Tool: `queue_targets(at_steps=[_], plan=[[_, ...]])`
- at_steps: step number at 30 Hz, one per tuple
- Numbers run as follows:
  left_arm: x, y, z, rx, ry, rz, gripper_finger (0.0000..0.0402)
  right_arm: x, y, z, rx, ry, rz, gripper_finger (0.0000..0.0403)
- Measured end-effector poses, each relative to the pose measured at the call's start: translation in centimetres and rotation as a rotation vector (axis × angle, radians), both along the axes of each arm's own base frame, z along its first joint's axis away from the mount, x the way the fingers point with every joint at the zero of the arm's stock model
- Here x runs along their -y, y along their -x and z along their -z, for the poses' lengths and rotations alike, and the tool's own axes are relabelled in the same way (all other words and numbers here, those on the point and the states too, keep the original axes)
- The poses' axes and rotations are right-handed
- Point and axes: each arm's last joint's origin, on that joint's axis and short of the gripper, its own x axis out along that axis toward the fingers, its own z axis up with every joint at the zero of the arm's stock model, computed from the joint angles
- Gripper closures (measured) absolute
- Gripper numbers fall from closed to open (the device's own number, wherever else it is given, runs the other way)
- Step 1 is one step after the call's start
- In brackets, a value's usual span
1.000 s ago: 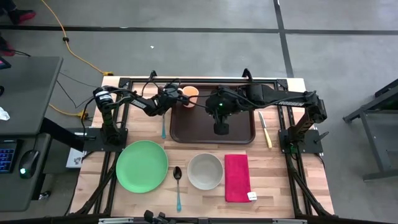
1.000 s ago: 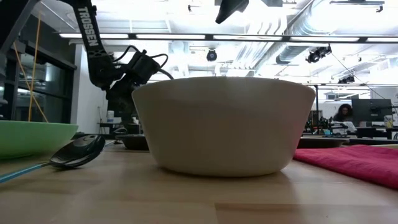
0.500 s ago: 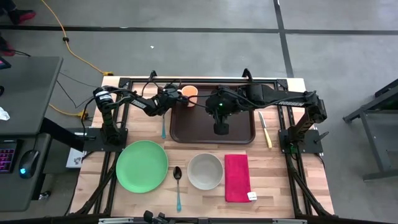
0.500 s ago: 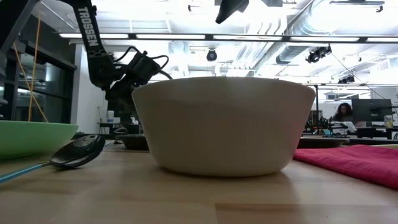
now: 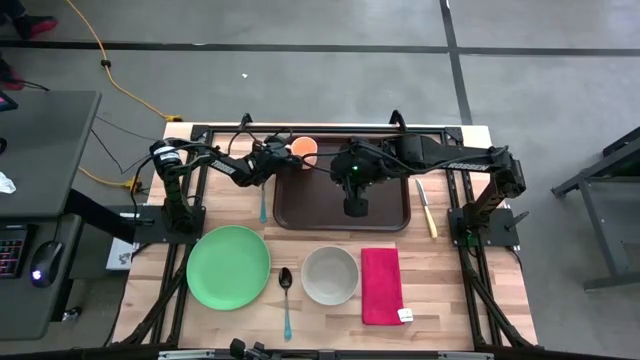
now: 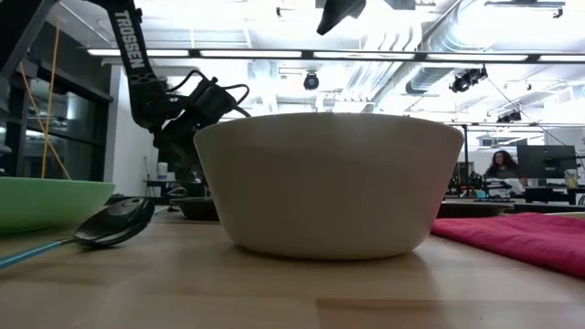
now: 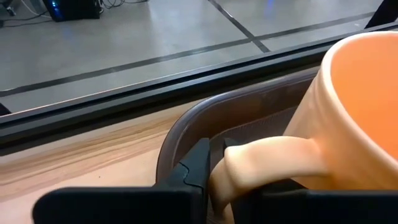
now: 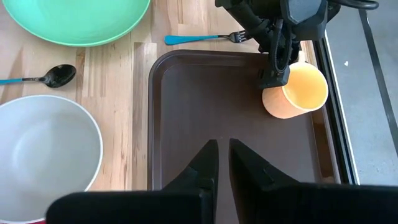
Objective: Set up tray
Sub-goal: Put the orange mug on the brown tray
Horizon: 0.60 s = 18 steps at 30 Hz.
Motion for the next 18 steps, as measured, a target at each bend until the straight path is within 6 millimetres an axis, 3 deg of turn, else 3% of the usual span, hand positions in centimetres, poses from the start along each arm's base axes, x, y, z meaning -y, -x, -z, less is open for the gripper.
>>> queue_targets(at_steps=[18], plan=[[-0.02, 0.03, -0.02, -0.063, -0.033, 0.017, 0.033, 0.0, 0.0, 0.0, 0.0, 0.0, 0.001, 0.0387]])
